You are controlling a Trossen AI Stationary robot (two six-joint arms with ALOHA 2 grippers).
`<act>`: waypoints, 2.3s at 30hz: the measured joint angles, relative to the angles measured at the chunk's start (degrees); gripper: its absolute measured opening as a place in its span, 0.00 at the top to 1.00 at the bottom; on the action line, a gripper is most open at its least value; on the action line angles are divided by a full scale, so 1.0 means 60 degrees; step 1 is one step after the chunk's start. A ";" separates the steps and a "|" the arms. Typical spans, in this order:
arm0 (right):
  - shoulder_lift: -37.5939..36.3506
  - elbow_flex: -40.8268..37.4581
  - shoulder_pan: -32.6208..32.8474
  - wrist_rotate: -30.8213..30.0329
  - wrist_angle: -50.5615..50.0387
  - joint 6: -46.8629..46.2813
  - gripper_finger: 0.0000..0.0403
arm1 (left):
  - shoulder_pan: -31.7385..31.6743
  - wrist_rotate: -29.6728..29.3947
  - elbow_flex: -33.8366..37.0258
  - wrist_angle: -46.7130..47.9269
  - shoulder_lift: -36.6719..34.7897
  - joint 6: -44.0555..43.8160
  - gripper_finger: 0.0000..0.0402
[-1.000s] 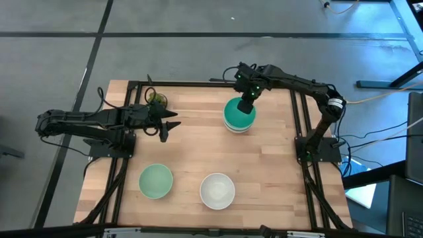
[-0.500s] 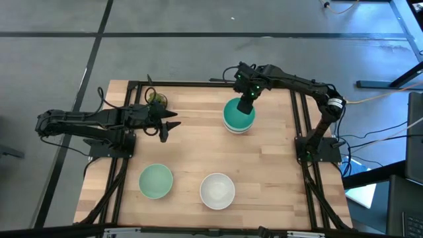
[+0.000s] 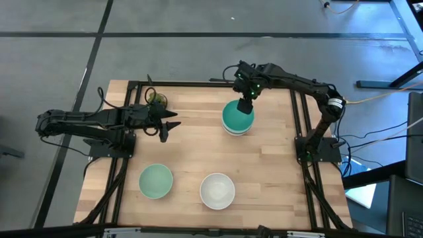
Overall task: Nest bowls inside each other
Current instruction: Stack the light green bowl on top of the blue bowl
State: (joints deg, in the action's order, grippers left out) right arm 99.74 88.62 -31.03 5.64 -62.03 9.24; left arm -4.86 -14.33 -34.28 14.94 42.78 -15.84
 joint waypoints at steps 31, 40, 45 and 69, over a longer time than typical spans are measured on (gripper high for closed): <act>-0.7231 -0.3897 0.1634 -0.0421 0.3309 -0.1103 0.39 | 0.0000 0.0406 0.0000 0.0003 0.0000 0.0573 0.48; -0.9234 -0.6593 0.2320 -0.0408 0.5059 -0.2536 0.39 | 0.0830 0.1634 -0.0011 -0.0029 0.0553 0.0932 0.50; -0.9482 -0.7620 0.2666 -0.0403 0.5924 -0.3017 0.39 | 0.1414 0.1443 -0.0148 -0.0196 0.1572 0.0770 0.50; -0.9526 -0.7952 0.2918 -0.0425 0.5877 -0.3221 0.39 | 0.3561 0.2479 -0.4000 0.7300 0.5463 -0.0080 0.50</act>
State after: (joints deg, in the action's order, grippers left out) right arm 42.59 40.91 -13.52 3.09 -26.76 -10.09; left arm 16.50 0.55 -58.28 58.74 75.56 -16.32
